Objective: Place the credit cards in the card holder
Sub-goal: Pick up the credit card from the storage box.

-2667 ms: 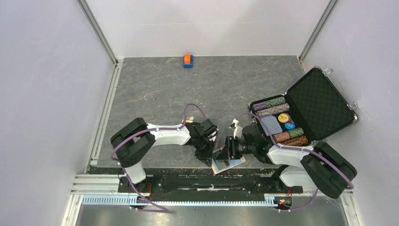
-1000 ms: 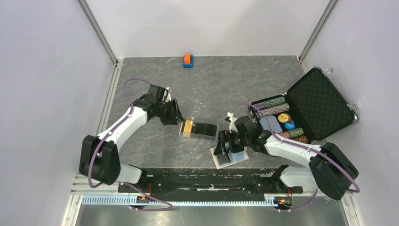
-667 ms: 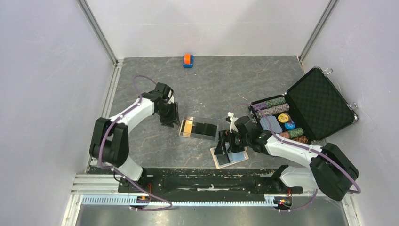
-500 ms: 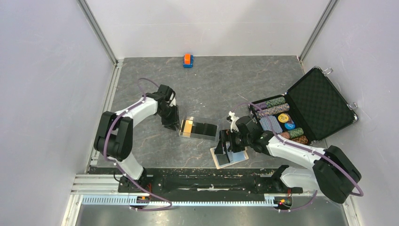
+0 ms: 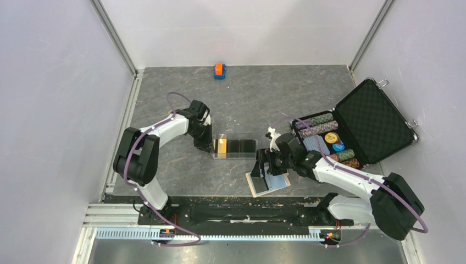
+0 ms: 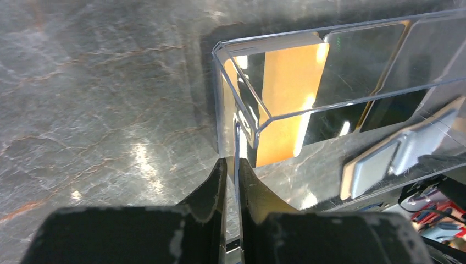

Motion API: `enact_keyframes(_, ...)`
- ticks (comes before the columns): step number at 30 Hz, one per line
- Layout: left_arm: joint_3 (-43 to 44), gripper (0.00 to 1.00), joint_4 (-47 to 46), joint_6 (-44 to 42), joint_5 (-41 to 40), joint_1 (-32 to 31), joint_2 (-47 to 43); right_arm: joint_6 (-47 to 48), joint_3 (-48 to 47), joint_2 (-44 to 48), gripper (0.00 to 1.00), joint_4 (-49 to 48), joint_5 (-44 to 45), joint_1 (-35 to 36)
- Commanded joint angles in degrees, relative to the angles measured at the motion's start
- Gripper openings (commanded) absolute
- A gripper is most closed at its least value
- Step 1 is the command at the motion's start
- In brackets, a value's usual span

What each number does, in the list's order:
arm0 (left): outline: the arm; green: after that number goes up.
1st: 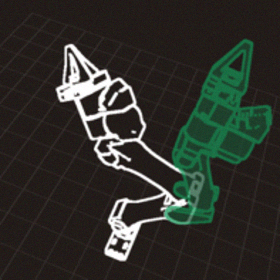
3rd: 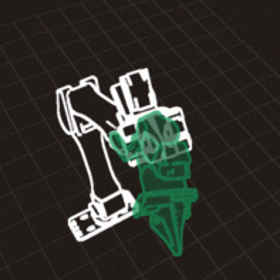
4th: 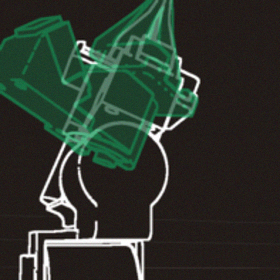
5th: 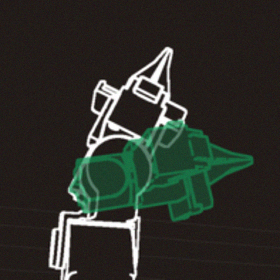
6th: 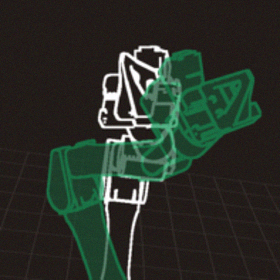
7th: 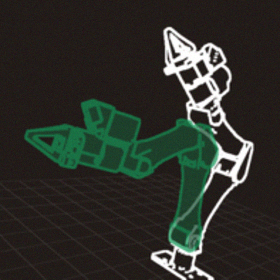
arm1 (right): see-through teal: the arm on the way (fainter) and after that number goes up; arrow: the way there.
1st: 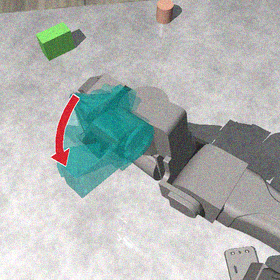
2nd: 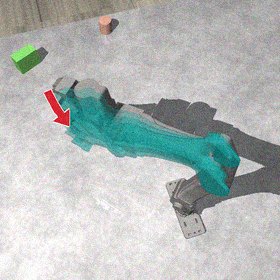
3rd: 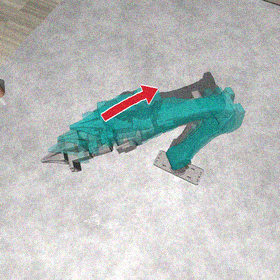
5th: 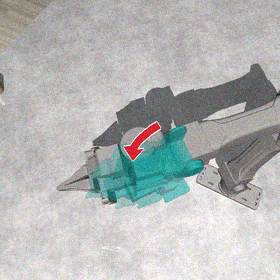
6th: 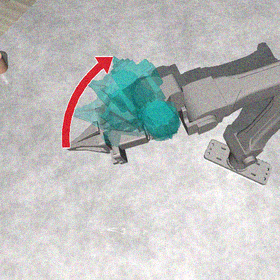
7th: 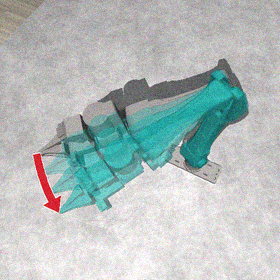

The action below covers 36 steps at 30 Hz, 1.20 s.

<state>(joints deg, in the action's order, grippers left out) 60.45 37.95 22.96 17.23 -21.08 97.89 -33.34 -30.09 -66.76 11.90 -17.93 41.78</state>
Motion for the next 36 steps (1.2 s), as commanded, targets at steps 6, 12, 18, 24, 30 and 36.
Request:
enact_keyframes(6,3.3,0.10,-3.6,4.3,2.5,-7.1,2.8,2.0,-10.7,-0.3,0.94,1.0,4.1,-0.1)
enact_keyframes(12,2.7,0.14,-5.5,8.6,1.9,-9.7,2.5,2.8,-14.0,-2.9,0.95,1.0,4.9,-0.2)
enact_keyframes(18,1.5,0.23,-6.7,10.1,2.3,-10.3,2.0,3.8,-16.4,-7.3,0.95,0.4,4.5,-0.2)
enact_keyframes(24,-0.9,0.26,-9.1,11.1,4.9,-10.4,0.3,3.5,-18.0,-12.2,0.95,-2.4,3.2,-0.3)
enact_keyframes(30,-2.9,0.27,-9.3,11.2,5.6,-9.4,-2.6,2.6,-19.3,-18.1,0.88,-6.4,2.5,-0.3)
enact_keyframes(36,-3.0,0.27,-7.0,8.3,6.0,-7.0,-4.6,1.4,-20.8,-25.2,0.74,-10.6,2.0,-0.3)
